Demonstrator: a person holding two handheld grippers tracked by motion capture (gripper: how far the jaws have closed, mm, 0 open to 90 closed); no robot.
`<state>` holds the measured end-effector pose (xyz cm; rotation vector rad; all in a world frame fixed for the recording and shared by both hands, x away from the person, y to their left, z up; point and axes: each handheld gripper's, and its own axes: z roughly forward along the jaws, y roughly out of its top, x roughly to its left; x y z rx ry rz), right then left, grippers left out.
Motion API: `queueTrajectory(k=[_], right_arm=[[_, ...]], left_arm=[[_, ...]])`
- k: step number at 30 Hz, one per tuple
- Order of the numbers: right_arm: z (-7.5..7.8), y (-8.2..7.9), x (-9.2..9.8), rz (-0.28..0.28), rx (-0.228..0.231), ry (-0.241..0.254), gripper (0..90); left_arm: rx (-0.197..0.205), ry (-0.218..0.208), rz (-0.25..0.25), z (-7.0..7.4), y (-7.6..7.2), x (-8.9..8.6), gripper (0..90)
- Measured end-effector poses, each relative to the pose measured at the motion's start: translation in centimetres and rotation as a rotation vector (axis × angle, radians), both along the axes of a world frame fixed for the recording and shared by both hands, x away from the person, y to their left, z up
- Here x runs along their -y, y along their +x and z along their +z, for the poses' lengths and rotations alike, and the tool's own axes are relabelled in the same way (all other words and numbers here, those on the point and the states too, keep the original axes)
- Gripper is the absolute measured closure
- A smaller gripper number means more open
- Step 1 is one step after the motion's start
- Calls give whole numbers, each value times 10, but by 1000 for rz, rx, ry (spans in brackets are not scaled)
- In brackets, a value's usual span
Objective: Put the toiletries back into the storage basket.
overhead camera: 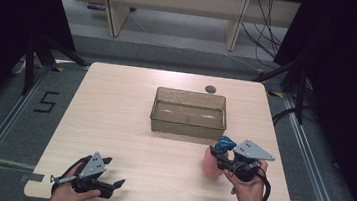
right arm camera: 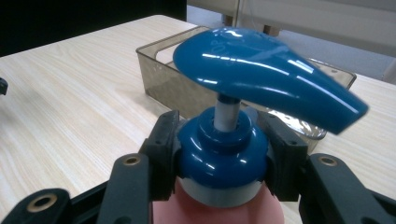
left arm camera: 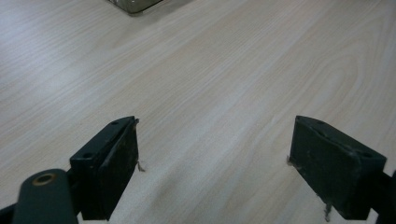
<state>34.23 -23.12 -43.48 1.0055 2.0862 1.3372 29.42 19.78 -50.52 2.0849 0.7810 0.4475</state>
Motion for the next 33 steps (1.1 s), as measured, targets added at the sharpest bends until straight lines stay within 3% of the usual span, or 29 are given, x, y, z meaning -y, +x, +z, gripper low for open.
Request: queueTrajectory(k=[2,3,4,6,7,8,9,10,15,16,17,19,20,21,23,24,26,28,29,30,33], right_arm=[[1,1,-1,3,5,0,534],[2,2,-1,2,15,-5,534],[4,2,-2,-10,0,2,534],[7,6,-1,12,34,-21,534],[7,6,-1,12,34,-21,534],[8,6,-2,12,14,-7,534],[9,8,-3,5,27,-5,534],[12,10,-4,13,16,2,534],[16,16,-7,17,21,-7,534],[18,21,-9,30,26,-18,534],[19,22,-10,30,24,-20,534],[21,24,-12,29,17,-23,534],[21,24,-12,29,17,-23,534],[22,25,-13,33,15,-23,535],[25,28,-16,35,14,-9,535],[30,30,-15,40,22,-29,535],[31,31,-17,40,25,-15,535],[38,35,-17,45,46,-20,535],[38,35,-17,45,46,-20,535],[42,36,-19,41,33,-9,535],[45,39,-19,41,41,-9,535]], left_arm=[[-4,12,-5,0,0,-1,152],[4,40,-15,1,1,-3,152],[6,32,-17,1,2,-3,152],[-2,7,-5,0,0,-1,152],[-2,7,-5,0,0,-1,152],[2,37,-11,1,1,-3,152],[-3,41,-18,1,1,-3,152],[4,9,6,0,1,-1,152],[-4,24,4,-1,1,-2,152],[11,35,-1,1,2,-4,152],[12,0,10,0,1,-2,152],[-2,-4,9,-1,0,-2,152],[-2,-4,9,-1,0,-2,152],[9,36,-6,1,2,-5,152],[7,6,9,0,1,-2,152],[-1,31,-7,0,1,-3,152],[1,36,-5,0,1,-3,152],[5,13,4,0,1,-2,152],[5,13,4,0,1,-2,152],[6,42,-7,0,1,-4,152],[5,26,8,0,1,-3,152]])
